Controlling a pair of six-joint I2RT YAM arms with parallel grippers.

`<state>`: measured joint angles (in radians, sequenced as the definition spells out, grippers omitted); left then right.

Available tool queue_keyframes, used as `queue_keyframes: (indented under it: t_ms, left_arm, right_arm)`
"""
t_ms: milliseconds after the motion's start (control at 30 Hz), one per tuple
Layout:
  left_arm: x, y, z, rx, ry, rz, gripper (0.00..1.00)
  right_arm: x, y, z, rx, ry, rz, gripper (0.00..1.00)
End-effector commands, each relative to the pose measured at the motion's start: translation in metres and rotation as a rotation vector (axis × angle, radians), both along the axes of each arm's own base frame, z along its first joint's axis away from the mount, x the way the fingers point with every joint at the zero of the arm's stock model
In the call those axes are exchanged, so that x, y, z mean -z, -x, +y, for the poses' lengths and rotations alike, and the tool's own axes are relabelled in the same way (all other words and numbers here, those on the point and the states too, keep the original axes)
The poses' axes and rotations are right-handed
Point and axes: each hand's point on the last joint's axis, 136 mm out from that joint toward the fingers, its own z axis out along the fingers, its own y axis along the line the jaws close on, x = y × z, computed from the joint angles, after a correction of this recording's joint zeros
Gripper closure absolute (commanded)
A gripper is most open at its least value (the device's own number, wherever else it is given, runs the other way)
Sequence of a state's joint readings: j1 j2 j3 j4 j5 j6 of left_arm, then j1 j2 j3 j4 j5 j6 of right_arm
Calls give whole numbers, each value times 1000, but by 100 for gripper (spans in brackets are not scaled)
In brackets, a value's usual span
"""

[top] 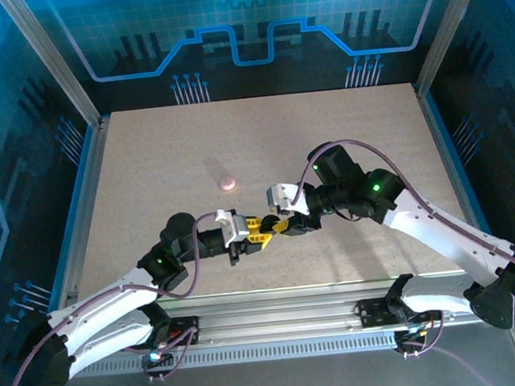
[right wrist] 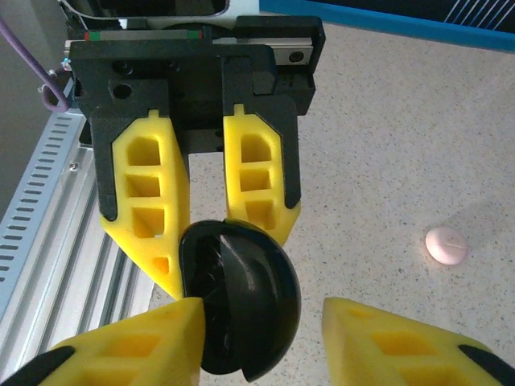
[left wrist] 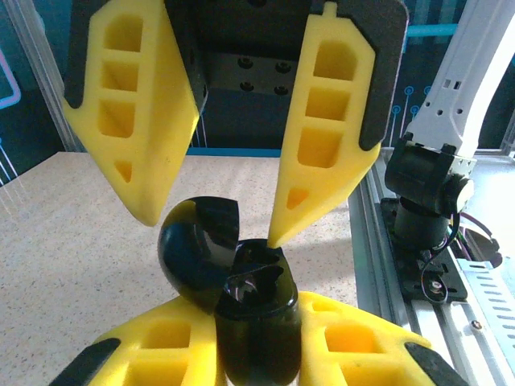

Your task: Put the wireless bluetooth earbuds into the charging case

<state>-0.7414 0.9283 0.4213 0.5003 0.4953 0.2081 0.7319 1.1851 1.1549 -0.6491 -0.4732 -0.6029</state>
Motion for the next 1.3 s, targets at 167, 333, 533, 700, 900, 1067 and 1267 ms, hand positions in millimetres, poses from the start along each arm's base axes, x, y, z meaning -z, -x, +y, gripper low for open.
queue_keyframes:
  t_ms: [167,333,533,700,900,1067,1267]
  left_arm:
    - [-7,6,0,35,23,-19,87]
    - [-7,6,0,32,23,-17,85]
    - [-5,6,0,29,19,-4,77]
    - [-4,5,1,24,11,7,70]
    - [-3,5,0,24,11,13,62]
    - [-4,5,0,28,14,15,70]
    - [-8,7,-1,39,23,6,68]
  right_arm:
    - [-10,0,5,-30,-37,4,72]
    - [-12,1,4,-31,-38,-3,78]
    - [-15,-3,1,-8,-36,-30,80]
    - [-21,-4,-2,7,-46,-60,81]
    - [-23,-6,-3,24,-51,-78,81]
    - [-24,-7,-3,29,-57,-85,81]
    - [-22,-7,-3,31,-53,-79,81]
